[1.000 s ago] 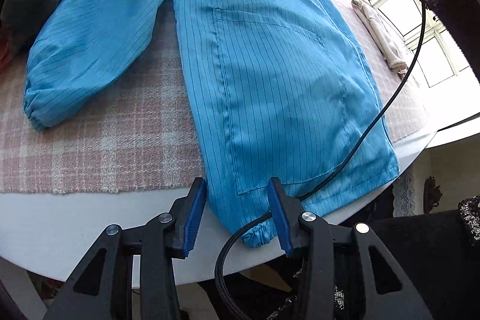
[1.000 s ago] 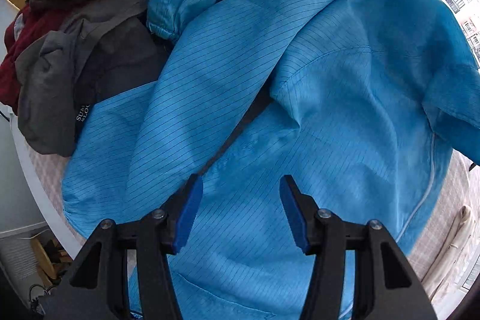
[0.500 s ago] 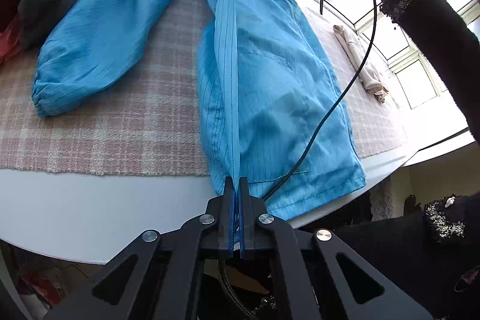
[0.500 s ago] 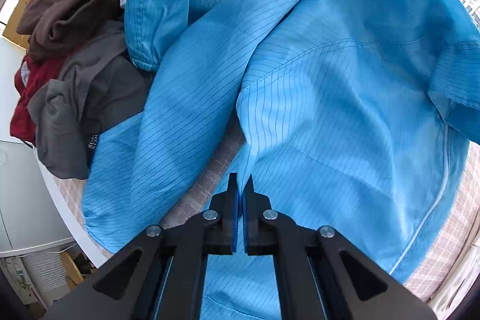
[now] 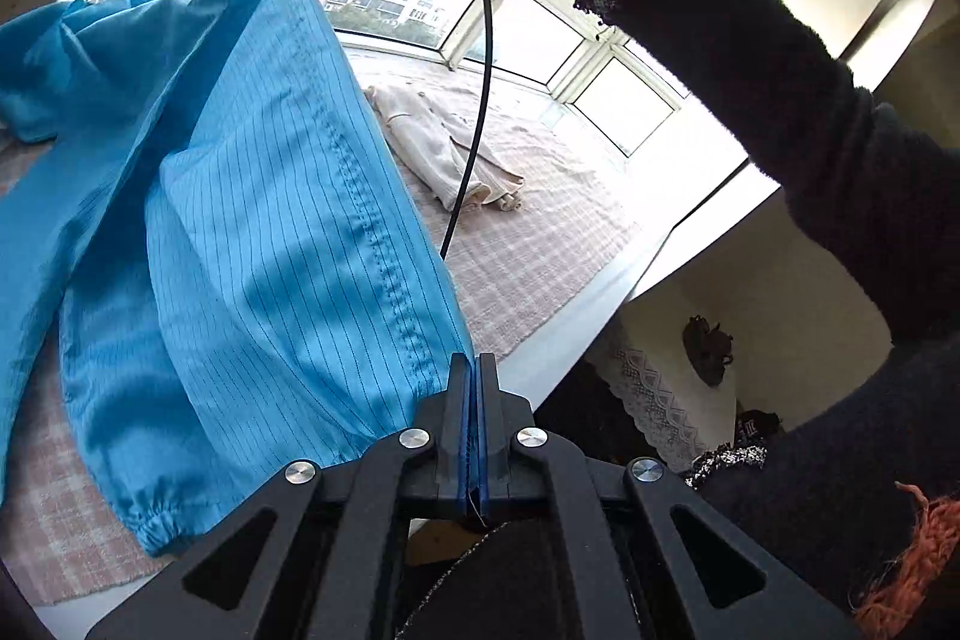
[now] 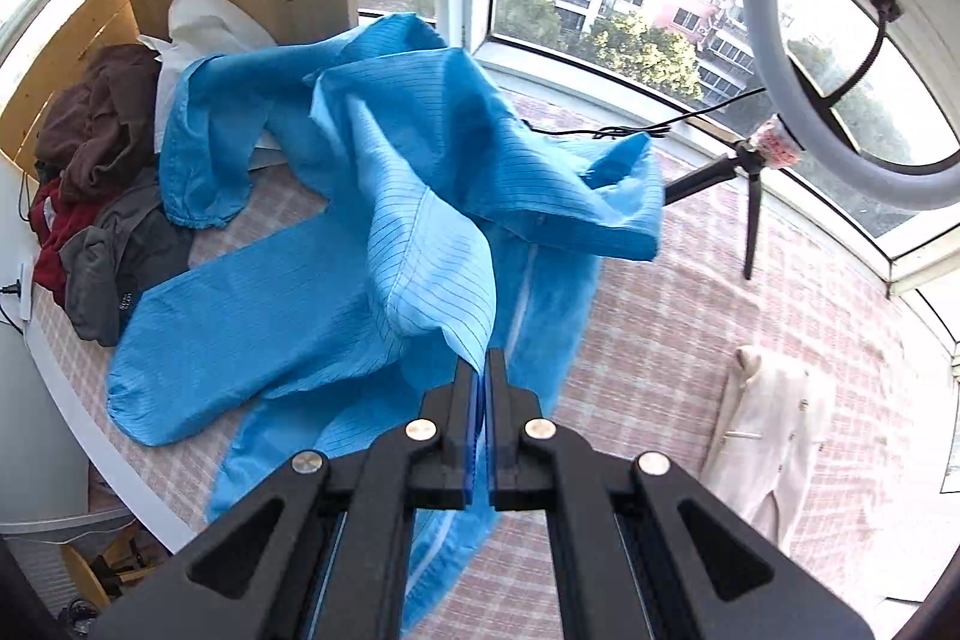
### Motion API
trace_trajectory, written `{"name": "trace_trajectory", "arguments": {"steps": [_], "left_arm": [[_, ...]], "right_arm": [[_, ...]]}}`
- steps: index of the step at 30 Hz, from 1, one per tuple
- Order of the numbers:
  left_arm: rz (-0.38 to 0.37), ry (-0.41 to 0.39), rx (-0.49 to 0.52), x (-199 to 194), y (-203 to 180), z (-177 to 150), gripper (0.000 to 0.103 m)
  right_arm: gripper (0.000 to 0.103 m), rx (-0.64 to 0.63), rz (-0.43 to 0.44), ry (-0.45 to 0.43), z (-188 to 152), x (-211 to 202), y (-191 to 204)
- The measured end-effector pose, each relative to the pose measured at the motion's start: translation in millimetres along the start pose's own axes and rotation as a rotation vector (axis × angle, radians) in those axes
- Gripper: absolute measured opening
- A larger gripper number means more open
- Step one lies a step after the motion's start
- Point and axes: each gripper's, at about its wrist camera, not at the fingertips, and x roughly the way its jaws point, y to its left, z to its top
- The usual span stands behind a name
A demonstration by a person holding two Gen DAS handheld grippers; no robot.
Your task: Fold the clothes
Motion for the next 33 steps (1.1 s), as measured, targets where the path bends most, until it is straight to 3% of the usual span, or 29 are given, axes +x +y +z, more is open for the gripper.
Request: {"name": "trace_trajectory", "arguments": {"steps": [2,5,10,13,16,17,19,21,23,27,30,32,33], "left_arm": [[0.006,0.004,0.012,3.8,2.8,2.1,0.001],[0.056,0.016,-0.126,-2.4,51.1,-20.1,0.001],[0.268,0.109,-0.426,-9.1,161.6,-88.2,0.001],[0.3,0.164,-0.487,-12.9,189.9,-103.1,0.003],[0.402,0.166,-0.453,-39.8,196.7,-99.2,0.012],[0.45,0.164,-0.43,-51.8,197.9,-96.8,0.025],[0.553,0.166,-0.376,-74.0,202.5,-94.4,0.039],[0.633,0.191,-0.328,-84.9,212.7,-91.1,0.04],[0.65,0.228,-0.287,-79.3,224.6,-83.9,0.04],[0.747,0.347,-0.091,-35.2,236.1,-70.4,0.04],[0.725,0.331,-0.095,-25.5,246.4,-60.1,0.033],[0.714,0.325,-0.133,-28.9,256.8,-52.4,0.0],[0.717,0.311,-0.148,-34.2,261.1,-47.0,0.001]], "right_arm": [[0.002,-0.014,-0.038,-0.011,3.4,-10.6,-8.7],[0.002,-0.075,-0.092,-0.027,12.2,-4.6,4.3],[0.002,-0.189,-0.159,0.023,23.8,80.2,57.3],[0.002,-0.225,-0.161,0.056,29.8,132.1,88.7],[0.002,-0.279,-0.175,0.109,33.6,164.9,107.2],[0.002,-0.295,-0.177,0.127,34.1,168.6,107.6],[0.005,-0.309,-0.168,0.156,34.9,167.9,101.3],[0.015,-0.307,-0.152,0.175,36.6,164.3,91.8],[0.031,-0.264,-0.103,0.176,41.4,154.5,75.2],[0.031,-0.214,-0.068,0.176,47.8,147.1,54.3],[0.031,-0.223,-0.07,0.178,46.7,149.7,53.4],[0.031,-0.227,-0.07,0.178,45.4,152.2,54.7],[0.031,-0.229,-0.071,0.178,45.6,153.3,53.4]]}}
